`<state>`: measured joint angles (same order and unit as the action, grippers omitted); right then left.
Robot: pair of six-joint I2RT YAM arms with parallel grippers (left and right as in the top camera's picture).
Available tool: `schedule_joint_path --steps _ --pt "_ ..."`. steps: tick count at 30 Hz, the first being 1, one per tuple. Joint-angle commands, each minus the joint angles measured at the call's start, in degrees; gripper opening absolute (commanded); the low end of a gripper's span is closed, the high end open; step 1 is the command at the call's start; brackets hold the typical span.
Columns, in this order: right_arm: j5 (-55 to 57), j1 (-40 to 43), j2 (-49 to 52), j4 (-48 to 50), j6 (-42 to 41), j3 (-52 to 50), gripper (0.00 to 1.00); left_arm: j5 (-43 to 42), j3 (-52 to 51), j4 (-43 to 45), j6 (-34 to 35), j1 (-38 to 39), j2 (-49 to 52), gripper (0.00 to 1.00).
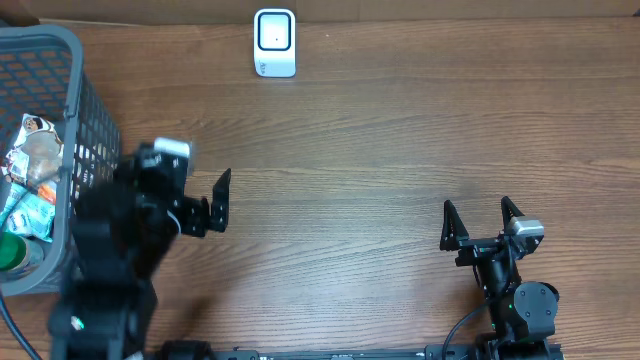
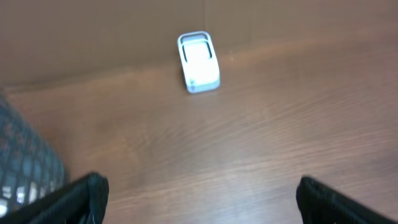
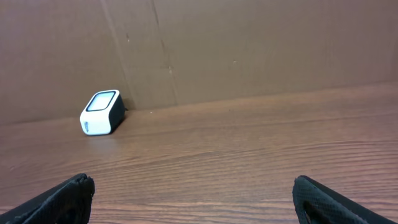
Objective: Scan the item barcode
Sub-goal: 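Move the left gripper over the grey basket and reach inside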
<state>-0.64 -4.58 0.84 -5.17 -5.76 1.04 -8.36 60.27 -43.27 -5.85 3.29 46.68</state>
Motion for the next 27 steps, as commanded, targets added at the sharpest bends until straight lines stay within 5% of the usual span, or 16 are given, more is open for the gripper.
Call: schedule_joint_path --steps 1,8,19,27 --pt "0.1 0.2 -0.7 0.4 0.2 -0.6 1.0 -2.3 14.4 -10.1 2.9 -0.3 9.4 1.0" --pt "0.1 0.2 -0.7 0.4 0.2 -0.6 1.0 -6.1 34.0 -33.9 5.8 -0.3 25.8 0.99" --pt "0.1 0.2 -0.7 0.4 0.2 -0.6 1.0 -7.9 35.5 -32.7 7.7 -0.4 37.2 1.0" --pt "0.1 0.2 -0.7 0.4 0.2 -0.6 1.0 -0.7 51.5 -37.1 15.9 -6.8 42.2 0.99"
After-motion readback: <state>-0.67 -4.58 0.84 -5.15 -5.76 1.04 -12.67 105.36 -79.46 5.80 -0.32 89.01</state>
